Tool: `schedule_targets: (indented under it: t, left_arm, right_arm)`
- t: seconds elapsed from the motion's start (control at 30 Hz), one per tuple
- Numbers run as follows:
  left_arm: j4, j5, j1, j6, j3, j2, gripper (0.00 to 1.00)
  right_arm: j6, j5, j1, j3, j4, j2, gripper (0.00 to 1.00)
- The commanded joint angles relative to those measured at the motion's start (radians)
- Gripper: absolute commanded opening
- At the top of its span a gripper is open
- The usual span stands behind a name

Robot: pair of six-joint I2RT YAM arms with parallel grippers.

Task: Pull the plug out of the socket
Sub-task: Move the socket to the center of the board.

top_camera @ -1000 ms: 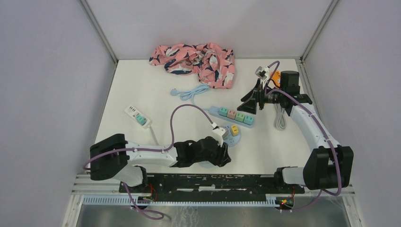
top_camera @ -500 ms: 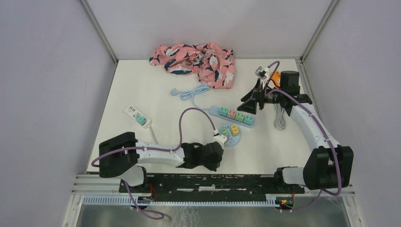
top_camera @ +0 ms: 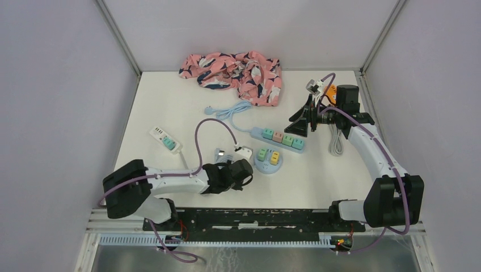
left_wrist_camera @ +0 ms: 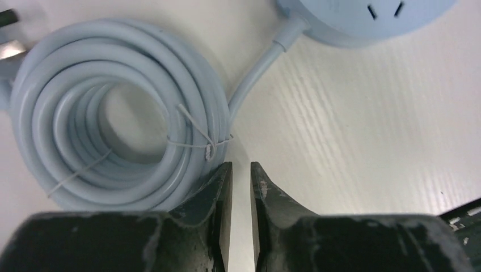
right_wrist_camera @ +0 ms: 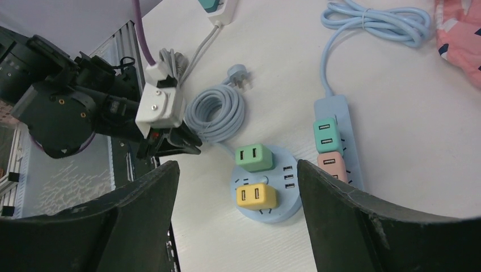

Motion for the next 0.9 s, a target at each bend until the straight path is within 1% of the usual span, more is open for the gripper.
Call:
schedule_targets:
  t: [0.0,0.03,0.2,0.37,0.43,0.47,0.53,0.67,0.87]
  left_arm:
    - [0.059,-0.064,0.037,0.092,-0.038,-0.121,0.29]
    - [0.083,-0.044,0.038,0.108,-0.047,-0.148,0.31]
    - [0.294,0.070,0.039,0.174,-0.142,-0.346,0.54]
    - [0.511,0.051,0.040,0.238,-0.286,-0.551,0.84]
    - [0.606,0.037,0.039,0.261,-0.345,-0.606,0.94]
    - [0.642,0.032,0.041,0.272,-0.368,-0.625,0.97]
    - [0.672,0.013,0.044,0.282,-0.390,-0.639,1.00]
    - [0.630,0.011,0.056,0.277,-0.362,-0.591,0.99]
    - [0.637,0.078,0.075,0.271,-0.343,-0.505,0.99]
  right_arm:
    - [-0.034,0.003,-0.005,0.045,0.000,0.002,0.82]
    - [-0.043,0.007,-0.005,0.047,-0.006,0.002,0.82]
    - [-0.095,0.025,-0.004,0.054,-0.049,-0.001,0.82]
    - [-0.122,0.024,-0.005,0.051,-0.057,-0.004,0.82]
    - [-0.130,0.021,-0.005,0.048,-0.057,-0.004,0.82]
    - [-0.137,0.020,-0.005,0.046,-0.057,-0.003,0.82]
    - [-0.148,0.017,-0.005,0.041,-0.057,-0.004,0.82]
    - [-0.172,0.004,-0.003,0.023,-0.045,-0.008,0.81]
    - [-0.261,-0.025,0.011,-0.007,-0.055,-0.021,0.81]
